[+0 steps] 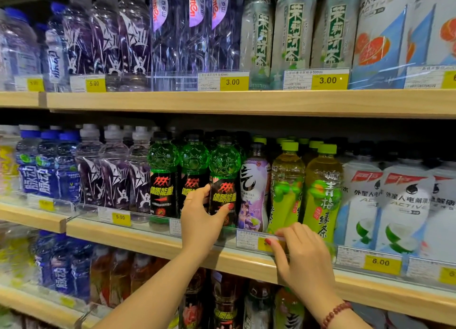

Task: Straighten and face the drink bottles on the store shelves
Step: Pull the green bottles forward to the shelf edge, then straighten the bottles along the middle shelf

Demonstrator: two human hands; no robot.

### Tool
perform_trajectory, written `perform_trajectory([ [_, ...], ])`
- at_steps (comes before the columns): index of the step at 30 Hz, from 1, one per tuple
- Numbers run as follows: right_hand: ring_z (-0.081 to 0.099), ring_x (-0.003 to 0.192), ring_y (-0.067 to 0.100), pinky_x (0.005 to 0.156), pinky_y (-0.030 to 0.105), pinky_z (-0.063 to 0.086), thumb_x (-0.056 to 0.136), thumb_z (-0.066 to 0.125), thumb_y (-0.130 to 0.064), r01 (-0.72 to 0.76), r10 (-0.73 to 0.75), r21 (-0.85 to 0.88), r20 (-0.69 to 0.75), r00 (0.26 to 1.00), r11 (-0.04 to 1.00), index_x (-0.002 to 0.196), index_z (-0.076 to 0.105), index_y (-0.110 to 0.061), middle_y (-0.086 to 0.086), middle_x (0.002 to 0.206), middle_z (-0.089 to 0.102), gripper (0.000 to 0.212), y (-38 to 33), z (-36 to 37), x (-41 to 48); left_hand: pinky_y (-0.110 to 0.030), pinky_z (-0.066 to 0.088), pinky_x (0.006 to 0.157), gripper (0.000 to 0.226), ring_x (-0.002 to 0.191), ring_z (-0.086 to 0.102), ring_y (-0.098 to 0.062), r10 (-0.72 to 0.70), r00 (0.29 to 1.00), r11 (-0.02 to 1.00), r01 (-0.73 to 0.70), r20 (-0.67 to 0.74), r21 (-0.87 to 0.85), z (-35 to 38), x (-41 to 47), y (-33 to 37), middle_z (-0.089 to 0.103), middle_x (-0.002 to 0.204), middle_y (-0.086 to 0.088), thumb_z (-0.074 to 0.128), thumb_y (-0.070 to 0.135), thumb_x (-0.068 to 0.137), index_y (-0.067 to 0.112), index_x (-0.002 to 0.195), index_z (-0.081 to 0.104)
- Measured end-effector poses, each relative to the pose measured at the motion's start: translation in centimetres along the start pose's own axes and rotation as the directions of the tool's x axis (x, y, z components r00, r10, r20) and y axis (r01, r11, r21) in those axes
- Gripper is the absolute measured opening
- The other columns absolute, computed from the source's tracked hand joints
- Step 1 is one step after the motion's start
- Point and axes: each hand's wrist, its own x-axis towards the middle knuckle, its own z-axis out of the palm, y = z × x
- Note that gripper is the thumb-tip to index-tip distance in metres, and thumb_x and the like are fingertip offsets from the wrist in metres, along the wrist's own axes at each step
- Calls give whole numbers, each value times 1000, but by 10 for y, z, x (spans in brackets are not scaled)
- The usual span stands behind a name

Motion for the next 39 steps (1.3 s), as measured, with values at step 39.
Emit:
perform_trajectory([
  [39,42,126,25,101,34,42,84,68,-30,-316,292,209,136,947,925,136,46,-12,9,137,40,59,-67,-12,155,-30,37,81,25,79,53,-4,300,932,936,-328,202,124,-25,-12,-52,56,73,21,57,69,71,45,76,52],
])
